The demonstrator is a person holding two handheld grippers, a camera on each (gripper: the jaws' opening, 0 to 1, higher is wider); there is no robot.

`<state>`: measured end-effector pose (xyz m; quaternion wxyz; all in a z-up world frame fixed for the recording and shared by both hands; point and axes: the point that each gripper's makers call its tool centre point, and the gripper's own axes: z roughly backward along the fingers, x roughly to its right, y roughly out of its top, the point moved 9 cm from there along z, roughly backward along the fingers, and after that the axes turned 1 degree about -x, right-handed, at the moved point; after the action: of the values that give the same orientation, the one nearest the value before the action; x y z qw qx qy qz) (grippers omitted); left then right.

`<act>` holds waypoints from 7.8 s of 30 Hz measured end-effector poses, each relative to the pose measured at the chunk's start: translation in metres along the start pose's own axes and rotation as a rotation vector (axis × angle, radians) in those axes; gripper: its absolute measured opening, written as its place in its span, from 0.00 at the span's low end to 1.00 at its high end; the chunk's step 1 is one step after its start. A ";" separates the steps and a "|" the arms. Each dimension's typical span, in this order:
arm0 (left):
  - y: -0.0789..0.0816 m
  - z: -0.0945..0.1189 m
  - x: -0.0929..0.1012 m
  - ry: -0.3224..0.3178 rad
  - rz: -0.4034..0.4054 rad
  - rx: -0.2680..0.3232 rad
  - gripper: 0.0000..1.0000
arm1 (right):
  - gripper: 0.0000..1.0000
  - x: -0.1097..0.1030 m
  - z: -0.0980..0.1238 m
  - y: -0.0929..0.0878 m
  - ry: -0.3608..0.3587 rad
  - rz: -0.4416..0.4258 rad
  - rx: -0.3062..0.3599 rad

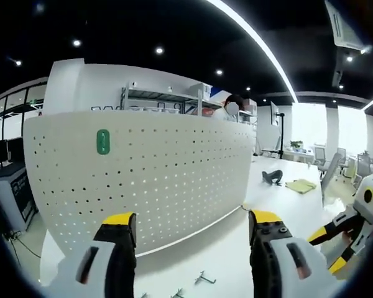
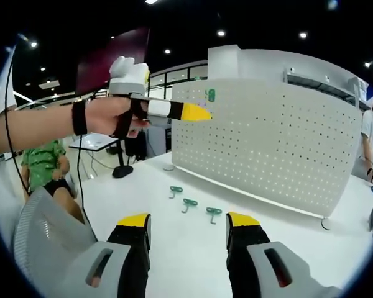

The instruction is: Insert the hook assembly into the mounting plate slot until the hook locks in place.

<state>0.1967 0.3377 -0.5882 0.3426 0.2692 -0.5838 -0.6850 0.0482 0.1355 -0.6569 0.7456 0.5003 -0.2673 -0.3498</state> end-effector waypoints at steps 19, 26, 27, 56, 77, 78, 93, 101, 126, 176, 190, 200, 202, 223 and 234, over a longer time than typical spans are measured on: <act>-0.028 0.026 0.008 -0.016 0.020 -0.029 0.79 | 0.48 0.004 -0.008 -0.005 -0.006 0.029 -0.043; -0.040 0.037 0.012 -0.014 -0.001 -0.046 0.82 | 0.48 0.004 -0.012 -0.005 0.014 0.018 -0.048; -0.041 0.038 0.013 -0.017 0.001 -0.038 0.83 | 0.48 0.004 -0.012 -0.005 0.015 0.018 -0.045; -0.064 0.058 0.015 0.001 0.069 -0.060 0.82 | 0.46 0.014 -0.034 0.000 0.041 0.017 -0.066; -0.071 0.057 0.014 -0.020 0.069 -0.092 0.80 | 0.43 0.016 -0.052 -0.004 0.045 0.011 -0.101; -0.072 0.058 0.014 -0.019 0.069 -0.097 0.80 | 0.43 0.016 -0.053 -0.004 0.046 0.011 -0.102; -0.079 0.065 0.019 -0.045 0.074 -0.088 0.81 | 0.42 0.015 -0.063 -0.011 0.059 0.008 -0.139; -0.084 0.067 0.020 -0.067 0.055 -0.118 0.83 | 0.45 0.016 -0.069 -0.016 0.064 -0.005 -0.155; -0.096 0.079 0.018 -0.058 0.063 -0.150 0.81 | 0.41 0.024 -0.100 -0.027 0.082 -0.006 -0.214; -0.111 0.087 0.016 -0.076 0.112 -0.191 0.80 | 0.35 0.042 -0.158 -0.062 0.061 -0.111 -0.351; -0.111 0.087 0.013 -0.072 0.106 -0.213 0.79 | 0.34 0.048 -0.169 -0.067 0.047 -0.140 -0.376; -0.116 0.087 0.016 -0.079 0.133 -0.221 0.78 | 0.30 0.055 -0.178 -0.065 0.012 -0.174 -0.373; -0.116 0.087 0.017 -0.077 0.128 -0.218 0.78 | 0.29 0.055 -0.180 -0.066 0.010 -0.185 -0.374; -0.121 0.092 0.016 -0.068 0.144 -0.233 0.72 | 0.20 0.053 -0.190 -0.074 -0.035 -0.201 -0.372; -0.122 0.090 0.016 -0.068 0.138 -0.241 0.70 | 0.07 0.056 -0.194 -0.076 -0.049 -0.121 -0.351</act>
<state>0.0981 0.3906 -0.6920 0.3988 0.1618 -0.5259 -0.7336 0.2080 0.1802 -0.7940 0.7923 0.3690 -0.1897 -0.4473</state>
